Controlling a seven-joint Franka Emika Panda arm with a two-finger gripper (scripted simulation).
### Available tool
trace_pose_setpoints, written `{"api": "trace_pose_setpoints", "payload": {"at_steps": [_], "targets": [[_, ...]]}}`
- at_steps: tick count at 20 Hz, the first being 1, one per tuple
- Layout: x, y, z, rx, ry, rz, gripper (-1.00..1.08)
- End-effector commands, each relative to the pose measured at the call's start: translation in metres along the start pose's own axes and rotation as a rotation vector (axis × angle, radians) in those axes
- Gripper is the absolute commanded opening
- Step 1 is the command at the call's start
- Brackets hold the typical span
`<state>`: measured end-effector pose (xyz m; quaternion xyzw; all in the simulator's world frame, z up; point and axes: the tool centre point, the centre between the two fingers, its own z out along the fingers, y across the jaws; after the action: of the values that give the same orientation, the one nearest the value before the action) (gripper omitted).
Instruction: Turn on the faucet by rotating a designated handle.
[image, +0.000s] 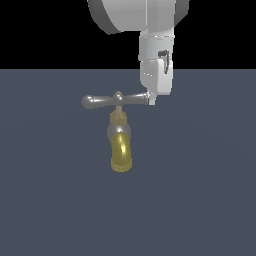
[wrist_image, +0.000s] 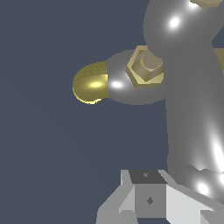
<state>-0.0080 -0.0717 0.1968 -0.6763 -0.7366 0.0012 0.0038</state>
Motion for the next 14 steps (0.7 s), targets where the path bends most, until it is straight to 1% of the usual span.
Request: {"api": "trace_pose_setpoints", "payload": {"at_steps": [1, 14], "targets": [[-0.001, 0.011, 0.000, -0.007, -0.004, -0.001, -1.00], [-0.006, 0.045, -0.001, -0.007, -0.004, -0.001, -1.00]]}}
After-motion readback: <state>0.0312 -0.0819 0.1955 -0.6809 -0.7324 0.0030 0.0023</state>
